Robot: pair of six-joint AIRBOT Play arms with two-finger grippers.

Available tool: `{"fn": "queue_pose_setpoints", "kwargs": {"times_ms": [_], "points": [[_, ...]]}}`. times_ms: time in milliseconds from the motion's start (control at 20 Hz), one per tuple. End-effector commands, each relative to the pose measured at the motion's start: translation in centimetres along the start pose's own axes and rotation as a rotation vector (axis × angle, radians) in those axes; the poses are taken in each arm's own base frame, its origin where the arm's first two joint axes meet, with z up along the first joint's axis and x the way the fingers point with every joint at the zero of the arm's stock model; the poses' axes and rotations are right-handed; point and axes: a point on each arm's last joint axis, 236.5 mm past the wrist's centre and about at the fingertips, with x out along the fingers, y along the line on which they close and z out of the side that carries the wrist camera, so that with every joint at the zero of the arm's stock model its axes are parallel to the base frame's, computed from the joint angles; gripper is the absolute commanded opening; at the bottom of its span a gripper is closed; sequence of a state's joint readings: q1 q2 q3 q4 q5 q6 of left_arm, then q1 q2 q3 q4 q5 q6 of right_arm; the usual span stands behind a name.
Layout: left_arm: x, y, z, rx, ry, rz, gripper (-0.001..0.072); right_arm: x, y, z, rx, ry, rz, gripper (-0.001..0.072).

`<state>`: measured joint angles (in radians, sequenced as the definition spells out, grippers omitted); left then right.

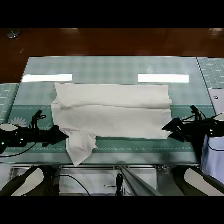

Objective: Fold the shirts.

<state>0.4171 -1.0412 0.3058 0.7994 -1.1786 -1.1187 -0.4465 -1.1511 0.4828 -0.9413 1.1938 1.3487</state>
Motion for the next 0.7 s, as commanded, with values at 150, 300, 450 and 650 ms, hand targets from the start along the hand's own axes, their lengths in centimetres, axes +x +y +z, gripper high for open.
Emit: {"fn": "queue_pose_setpoints", "kwargs": {"times_ms": [150,300,450,650], "points": [[-1.2,-1.0,1.7,0.038,-0.036,-0.005,0.0028,-0.8,4.9,2.5,-0.211,-0.039,0.037,0.002],[-4.4,-4.8,5.9,0.114,-0.136,-0.058,0.0029,-3.9,6.5,4.9,-0.246,-0.097,0.042,0.002],[-7.8,-8.3,10.2,0.158,-0.254,-0.089,0.0028,-6.4,9.4,7.7,-0.295,-0.187,0.064,0.0019],[-8.1,-11.0,16.2,0.152,-0.296,-0.08,0.0028,-6.5,13.2,11.4,-0.325,-0.23,0.113,0.002]]}}
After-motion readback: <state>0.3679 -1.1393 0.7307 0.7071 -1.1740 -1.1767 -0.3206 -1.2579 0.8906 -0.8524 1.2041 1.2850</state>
